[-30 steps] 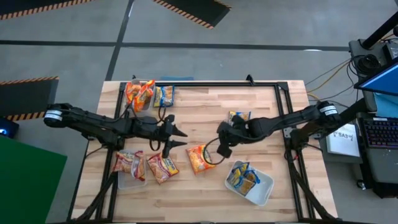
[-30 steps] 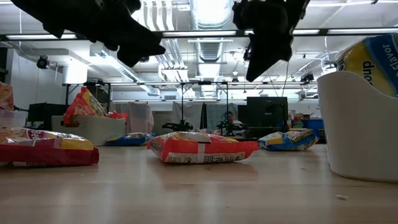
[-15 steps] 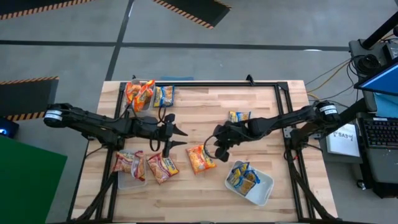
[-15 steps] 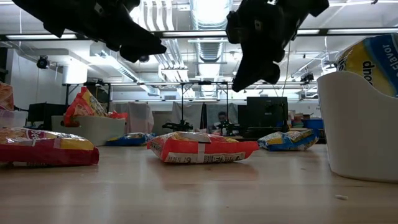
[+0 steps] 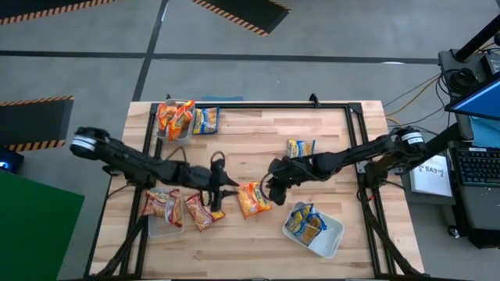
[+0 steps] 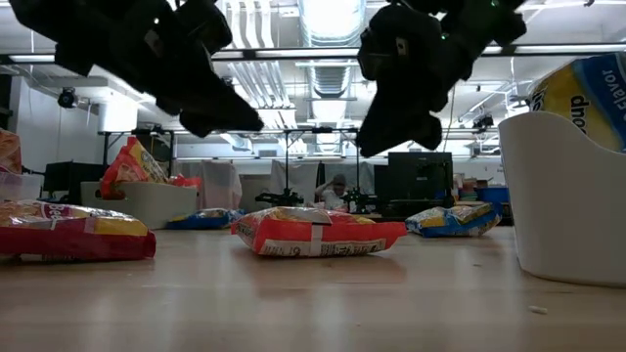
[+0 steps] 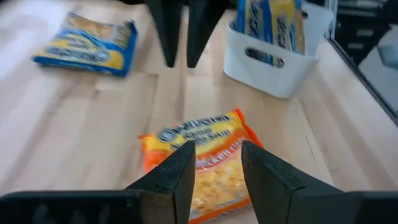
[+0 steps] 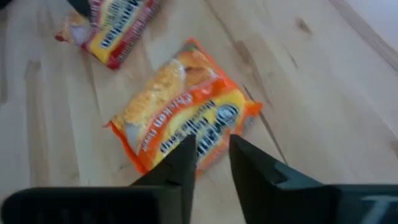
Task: Sort Maruchan noodles
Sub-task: Put the orange noodle pack into the gray bin
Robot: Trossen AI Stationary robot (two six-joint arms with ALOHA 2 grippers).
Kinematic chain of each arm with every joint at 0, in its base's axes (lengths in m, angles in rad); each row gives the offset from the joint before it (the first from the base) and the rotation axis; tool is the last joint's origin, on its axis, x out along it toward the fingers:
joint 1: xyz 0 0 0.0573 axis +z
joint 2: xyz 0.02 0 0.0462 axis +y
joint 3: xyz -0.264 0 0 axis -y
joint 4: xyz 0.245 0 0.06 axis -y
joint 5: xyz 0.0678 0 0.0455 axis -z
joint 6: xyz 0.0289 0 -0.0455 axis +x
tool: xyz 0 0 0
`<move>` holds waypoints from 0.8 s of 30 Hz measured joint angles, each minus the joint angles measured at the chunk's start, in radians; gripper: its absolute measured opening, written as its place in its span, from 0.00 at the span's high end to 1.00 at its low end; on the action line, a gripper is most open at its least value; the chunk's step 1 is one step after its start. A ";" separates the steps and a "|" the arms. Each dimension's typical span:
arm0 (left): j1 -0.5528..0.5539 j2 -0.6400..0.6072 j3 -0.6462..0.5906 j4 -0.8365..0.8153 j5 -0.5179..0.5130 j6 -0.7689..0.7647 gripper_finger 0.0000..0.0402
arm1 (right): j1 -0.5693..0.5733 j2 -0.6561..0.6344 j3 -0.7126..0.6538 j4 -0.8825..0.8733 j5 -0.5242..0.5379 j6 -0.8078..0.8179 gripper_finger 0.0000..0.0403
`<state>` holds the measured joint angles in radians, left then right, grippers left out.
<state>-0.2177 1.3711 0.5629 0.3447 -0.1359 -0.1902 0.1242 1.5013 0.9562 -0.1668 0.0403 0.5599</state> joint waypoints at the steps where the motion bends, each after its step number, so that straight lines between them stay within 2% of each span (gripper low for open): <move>1: -0.017 0.025 0.000 0.018 -0.010 -0.003 0.72 | 0.005 0.004 -0.014 0.040 0.004 -0.018 0.75; 5: -0.066 0.115 0.000 0.085 -0.062 -0.018 0.74 | 0.027 0.021 -0.048 0.133 0.004 -0.136 0.66; 10: -0.092 0.222 0.016 0.130 -0.105 -0.075 0.76 | 0.044 0.066 -0.061 0.192 0.005 -0.236 0.64; 17: -0.098 0.336 0.089 0.138 -0.109 -0.065 0.77 | 0.053 0.122 -0.060 0.244 0.004 -0.313 0.72; 24: -0.082 0.406 0.121 0.141 -0.119 -0.057 0.78 | 0.053 0.113 -0.064 0.224 0.005 -0.336 0.83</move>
<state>-0.2996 1.7769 0.6837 0.4862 -0.2550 -0.2468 0.1768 1.6139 0.8925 0.0572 0.0451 0.2242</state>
